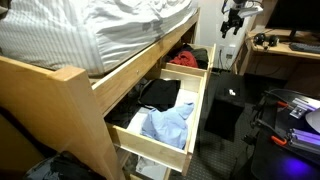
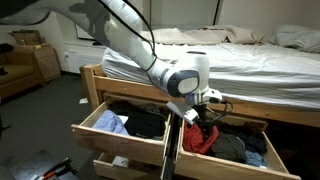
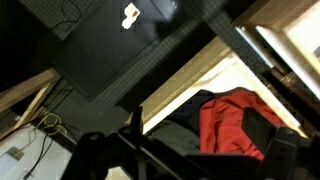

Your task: Pick up the orange piece of clothing from the top right drawer and set it on the bed

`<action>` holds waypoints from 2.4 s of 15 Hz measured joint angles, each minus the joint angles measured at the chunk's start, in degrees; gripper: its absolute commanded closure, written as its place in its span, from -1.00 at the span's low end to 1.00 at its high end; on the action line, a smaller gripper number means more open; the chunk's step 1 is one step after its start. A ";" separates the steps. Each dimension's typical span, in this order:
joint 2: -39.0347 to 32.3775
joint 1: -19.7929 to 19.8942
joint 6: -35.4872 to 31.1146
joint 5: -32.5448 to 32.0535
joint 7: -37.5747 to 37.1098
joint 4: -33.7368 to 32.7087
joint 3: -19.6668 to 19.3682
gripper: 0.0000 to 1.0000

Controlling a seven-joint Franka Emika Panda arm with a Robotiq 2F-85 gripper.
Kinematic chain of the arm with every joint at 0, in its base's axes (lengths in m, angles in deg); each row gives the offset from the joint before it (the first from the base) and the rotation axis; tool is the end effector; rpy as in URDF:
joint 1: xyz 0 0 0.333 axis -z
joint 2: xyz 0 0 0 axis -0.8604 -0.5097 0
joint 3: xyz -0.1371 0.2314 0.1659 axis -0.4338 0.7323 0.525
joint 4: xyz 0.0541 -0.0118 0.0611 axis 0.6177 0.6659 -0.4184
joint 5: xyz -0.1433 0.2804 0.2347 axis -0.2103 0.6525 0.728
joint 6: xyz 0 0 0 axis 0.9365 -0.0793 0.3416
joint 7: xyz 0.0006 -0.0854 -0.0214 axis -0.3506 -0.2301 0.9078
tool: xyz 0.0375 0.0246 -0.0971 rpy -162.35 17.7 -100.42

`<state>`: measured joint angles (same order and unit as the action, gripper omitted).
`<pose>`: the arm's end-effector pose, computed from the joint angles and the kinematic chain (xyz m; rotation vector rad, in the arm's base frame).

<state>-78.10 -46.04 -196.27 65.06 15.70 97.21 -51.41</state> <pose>0.5083 -0.3477 0.3089 2.8628 -0.6888 0.1258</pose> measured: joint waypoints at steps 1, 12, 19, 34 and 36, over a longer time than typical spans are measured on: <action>-2.48 0.77 -3.51 -0.24 -1.59 -1.79 0.00 -1.00; -10.67 4.37 -9.68 9.95 -12.38 -12.71 5.22 -1.00; -18.42 3.61 -7.56 10.19 -18.63 -20.28 6.34 -1.00; -41.23 3.50 -2.18 10.93 -31.06 -43.06 7.47 -1.00; -46.37 3.54 -2.94 11.39 -35.07 -46.71 7.34 -1.00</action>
<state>-124.46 -42.51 -199.20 76.45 -19.38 50.50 -44.07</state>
